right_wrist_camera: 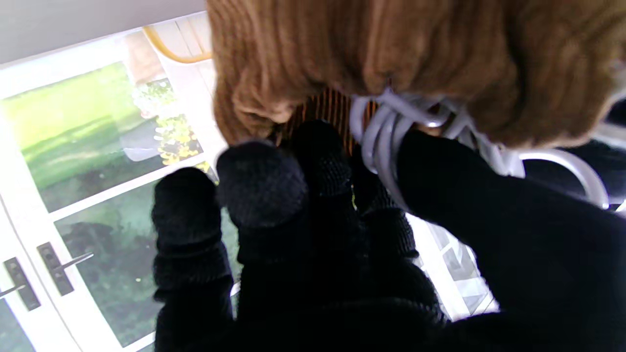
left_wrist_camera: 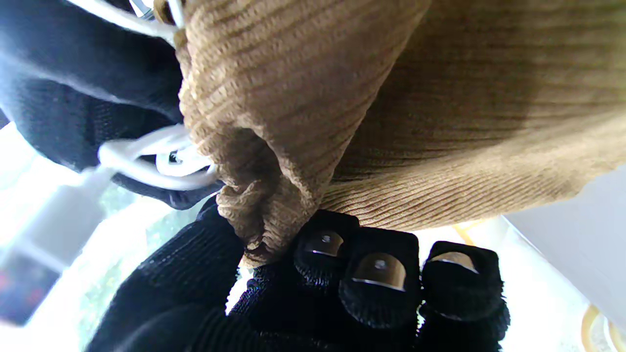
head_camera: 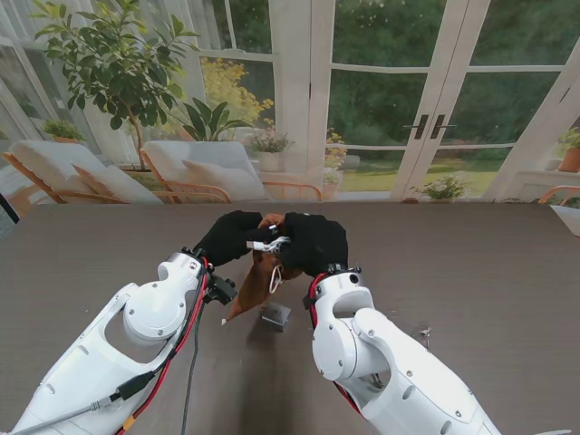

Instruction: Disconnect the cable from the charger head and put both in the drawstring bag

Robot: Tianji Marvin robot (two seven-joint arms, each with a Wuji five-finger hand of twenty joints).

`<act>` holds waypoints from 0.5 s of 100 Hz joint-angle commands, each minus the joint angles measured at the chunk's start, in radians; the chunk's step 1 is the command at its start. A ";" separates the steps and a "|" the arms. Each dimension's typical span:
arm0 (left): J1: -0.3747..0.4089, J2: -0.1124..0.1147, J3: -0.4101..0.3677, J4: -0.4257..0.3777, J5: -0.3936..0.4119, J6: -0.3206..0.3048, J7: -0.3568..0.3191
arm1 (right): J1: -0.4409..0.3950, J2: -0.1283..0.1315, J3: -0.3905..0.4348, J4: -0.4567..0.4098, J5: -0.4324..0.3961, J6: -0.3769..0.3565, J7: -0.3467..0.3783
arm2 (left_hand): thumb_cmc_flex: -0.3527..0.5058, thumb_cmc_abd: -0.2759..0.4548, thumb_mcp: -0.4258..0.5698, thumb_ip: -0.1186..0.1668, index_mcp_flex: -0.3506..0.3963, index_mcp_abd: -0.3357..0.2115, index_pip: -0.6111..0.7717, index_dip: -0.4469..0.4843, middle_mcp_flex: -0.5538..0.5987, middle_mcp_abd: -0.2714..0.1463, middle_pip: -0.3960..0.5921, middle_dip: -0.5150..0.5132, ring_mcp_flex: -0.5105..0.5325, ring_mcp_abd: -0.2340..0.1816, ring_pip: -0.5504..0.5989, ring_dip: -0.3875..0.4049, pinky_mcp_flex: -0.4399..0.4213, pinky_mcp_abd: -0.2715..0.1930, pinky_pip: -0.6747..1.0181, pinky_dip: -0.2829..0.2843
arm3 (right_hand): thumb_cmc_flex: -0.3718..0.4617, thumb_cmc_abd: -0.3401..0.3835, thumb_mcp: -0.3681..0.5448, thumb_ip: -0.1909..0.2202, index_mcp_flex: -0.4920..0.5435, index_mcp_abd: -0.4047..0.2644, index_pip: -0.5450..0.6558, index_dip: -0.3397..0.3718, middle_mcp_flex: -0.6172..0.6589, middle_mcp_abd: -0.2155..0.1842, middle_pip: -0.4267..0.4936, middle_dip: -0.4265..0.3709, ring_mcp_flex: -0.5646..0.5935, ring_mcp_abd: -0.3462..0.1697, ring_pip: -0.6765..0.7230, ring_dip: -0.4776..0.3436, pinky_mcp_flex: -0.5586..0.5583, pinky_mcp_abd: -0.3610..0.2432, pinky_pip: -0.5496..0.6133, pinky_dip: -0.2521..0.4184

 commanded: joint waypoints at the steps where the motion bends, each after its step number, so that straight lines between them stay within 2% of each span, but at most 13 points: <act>1: 0.003 -0.007 -0.004 -0.006 -0.005 -0.003 -0.015 | -0.001 0.007 0.003 0.000 -0.006 -0.007 0.018 | 0.077 0.020 0.021 -0.023 -0.036 0.096 0.044 0.025 -0.010 -0.024 0.015 0.026 -0.030 -0.036 0.040 0.011 -0.009 0.023 -0.002 0.020 | 0.057 0.017 0.044 0.041 -0.056 -0.040 0.010 -0.007 -0.054 0.037 -0.007 0.028 0.023 0.001 -0.047 -0.022 0.194 -0.006 -0.025 0.024; 10: 0.003 -0.006 -0.004 -0.005 -0.006 -0.005 -0.020 | 0.001 0.012 0.006 -0.002 -0.010 -0.005 0.033 | 0.078 0.017 0.024 -0.025 -0.036 0.095 0.045 0.025 -0.011 -0.023 0.015 0.027 -0.034 -0.031 0.040 0.013 -0.017 0.022 -0.006 0.023 | 0.077 -0.025 0.077 0.040 -0.127 -0.016 0.013 -0.019 -0.107 0.043 -0.011 0.033 0.019 0.014 -0.126 -0.040 0.147 -0.013 -0.037 0.034; 20: 0.003 -0.005 -0.005 -0.005 -0.009 -0.006 -0.027 | 0.004 0.017 0.009 -0.004 -0.018 -0.006 0.047 | 0.077 0.014 0.030 -0.027 -0.035 0.095 0.044 0.025 -0.012 -0.021 0.014 0.029 -0.036 -0.027 0.040 0.016 -0.020 0.022 -0.009 0.029 | 0.061 0.002 0.079 0.075 -0.195 0.032 -0.017 -0.022 -0.179 0.051 -0.013 0.035 -0.022 0.022 -0.169 -0.030 0.100 -0.024 -0.049 0.040; 31: 0.004 -0.003 -0.007 -0.006 -0.009 -0.006 -0.034 | 0.008 0.022 0.012 -0.008 -0.026 -0.009 0.063 | 0.074 0.012 0.034 -0.029 -0.033 0.093 0.044 0.025 -0.012 -0.021 0.013 0.030 -0.037 -0.026 0.039 0.017 -0.024 0.021 -0.013 0.033 | 0.068 -0.016 0.103 0.087 -0.238 0.055 -0.071 0.000 -0.242 0.055 -0.006 0.026 -0.069 0.024 -0.182 -0.017 0.060 -0.034 -0.059 0.046; 33: 0.005 -0.002 -0.007 -0.006 -0.008 -0.007 -0.035 | 0.009 0.023 0.013 -0.009 -0.027 -0.011 0.065 | 0.074 0.011 0.034 -0.029 -0.033 0.093 0.044 0.025 -0.012 -0.021 0.013 0.030 -0.038 -0.026 0.039 0.018 -0.025 0.021 -0.013 0.034 | 0.071 -0.019 0.107 0.092 -0.244 0.058 -0.099 0.029 -0.258 0.054 0.004 0.018 -0.080 0.024 -0.182 -0.014 0.052 -0.036 -0.062 0.050; 37: 0.006 -0.001 -0.007 -0.007 -0.008 -0.007 -0.039 | 0.012 0.024 0.013 -0.009 -0.031 -0.012 0.070 | 0.073 0.011 0.036 -0.029 -0.033 0.093 0.044 0.025 -0.014 -0.019 0.012 0.031 -0.040 -0.025 0.038 0.018 -0.028 0.020 -0.015 0.035 | 0.078 -0.024 0.113 0.095 -0.252 0.060 -0.111 0.039 -0.272 0.054 0.005 0.015 -0.090 0.023 -0.184 -0.013 0.044 -0.039 -0.064 0.051; 42: 0.007 0.000 -0.008 -0.007 -0.007 -0.009 -0.041 | 0.014 0.026 0.014 -0.011 -0.033 -0.013 0.076 | 0.073 0.008 0.040 -0.030 -0.033 0.093 0.044 0.025 -0.014 -0.018 0.012 0.032 -0.042 -0.023 0.037 0.020 -0.033 0.019 -0.018 0.039 | 0.064 0.006 0.102 0.111 -0.271 0.063 -0.146 0.087 -0.307 0.058 0.011 0.009 -0.113 0.023 -0.184 -0.015 0.027 -0.044 -0.070 0.055; 50: 0.010 0.002 -0.009 -0.008 -0.006 -0.012 -0.047 | 0.018 0.030 0.016 -0.016 -0.035 -0.011 0.094 | 0.073 0.004 0.045 -0.032 -0.036 0.092 0.043 0.024 -0.015 -0.015 0.011 0.033 -0.046 -0.019 0.036 0.022 -0.039 0.018 -0.021 0.043 | 0.040 0.054 0.062 0.151 -0.320 0.067 -0.184 0.101 -0.365 0.055 0.016 -0.001 -0.156 0.023 -0.188 -0.016 -0.005 -0.052 -0.082 0.058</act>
